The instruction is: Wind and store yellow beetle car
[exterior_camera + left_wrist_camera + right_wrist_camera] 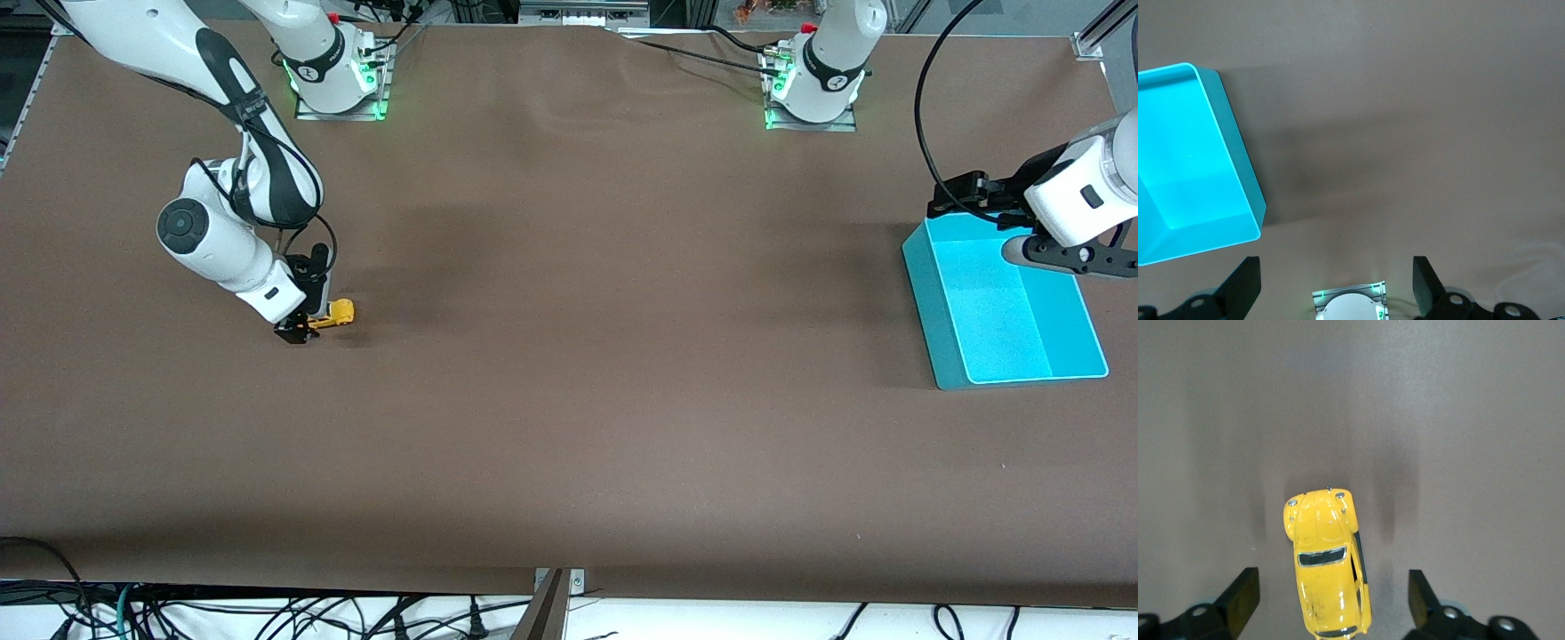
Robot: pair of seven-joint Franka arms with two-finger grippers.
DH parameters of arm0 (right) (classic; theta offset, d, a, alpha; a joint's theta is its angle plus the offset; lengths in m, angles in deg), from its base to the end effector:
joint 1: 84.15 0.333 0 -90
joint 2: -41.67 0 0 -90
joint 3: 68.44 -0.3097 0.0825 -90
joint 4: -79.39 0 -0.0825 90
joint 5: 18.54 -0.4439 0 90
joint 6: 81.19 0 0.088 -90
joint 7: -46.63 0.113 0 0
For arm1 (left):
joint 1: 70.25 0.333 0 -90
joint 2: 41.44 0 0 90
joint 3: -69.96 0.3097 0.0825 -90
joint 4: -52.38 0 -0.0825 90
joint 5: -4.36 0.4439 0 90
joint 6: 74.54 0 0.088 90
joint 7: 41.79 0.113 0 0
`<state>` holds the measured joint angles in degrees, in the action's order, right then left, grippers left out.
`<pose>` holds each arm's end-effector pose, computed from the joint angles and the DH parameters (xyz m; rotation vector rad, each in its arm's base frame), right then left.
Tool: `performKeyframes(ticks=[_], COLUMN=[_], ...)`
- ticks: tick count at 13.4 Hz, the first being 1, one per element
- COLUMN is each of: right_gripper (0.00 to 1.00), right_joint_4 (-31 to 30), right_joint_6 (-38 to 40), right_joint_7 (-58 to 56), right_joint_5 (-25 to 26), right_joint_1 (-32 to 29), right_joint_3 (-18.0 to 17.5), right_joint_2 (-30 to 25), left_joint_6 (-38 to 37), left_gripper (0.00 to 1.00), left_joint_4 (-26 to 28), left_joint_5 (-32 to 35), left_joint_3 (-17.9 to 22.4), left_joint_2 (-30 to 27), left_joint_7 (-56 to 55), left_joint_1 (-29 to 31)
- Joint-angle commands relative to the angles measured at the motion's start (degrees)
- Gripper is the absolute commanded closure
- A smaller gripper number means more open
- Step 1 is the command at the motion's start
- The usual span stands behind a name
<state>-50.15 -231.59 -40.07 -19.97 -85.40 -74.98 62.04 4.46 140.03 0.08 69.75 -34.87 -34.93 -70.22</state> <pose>0.5658 0.0555 0.1410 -2.1915 -2.2042 -0.0651 0.6214 -0.0114 0.5491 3.0192 -0.1925 -0.3969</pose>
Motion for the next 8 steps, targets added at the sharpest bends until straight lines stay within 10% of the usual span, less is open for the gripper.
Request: performKeyframes(ticks=[1, 8], right_gripper=[0.27, 0.88], right_joint_4=[-1.23, -1.24], right_joint_6=[-1.30, -1.22], right_joint_7=[-1.37, -0.67], right_joint_5=[-0.33, -0.42], right_joint_1=[-0.33, -0.51], right_joint_3=[-0.14, -0.14], right_joint_2=[-0.33, -0.50], left_joint_6=[0.01, -0.87], left_gripper=[0.00, 0.00], left_joint_4=[-1.95, -6.52], left_joint_5=[1.47, 4.72], left_joint_3=[-0.14, -0.23], left_joint_2=[0.63, 2.92], left_joint_7=[1.05, -5.35], left_joint_1=[0.23, 0.23])
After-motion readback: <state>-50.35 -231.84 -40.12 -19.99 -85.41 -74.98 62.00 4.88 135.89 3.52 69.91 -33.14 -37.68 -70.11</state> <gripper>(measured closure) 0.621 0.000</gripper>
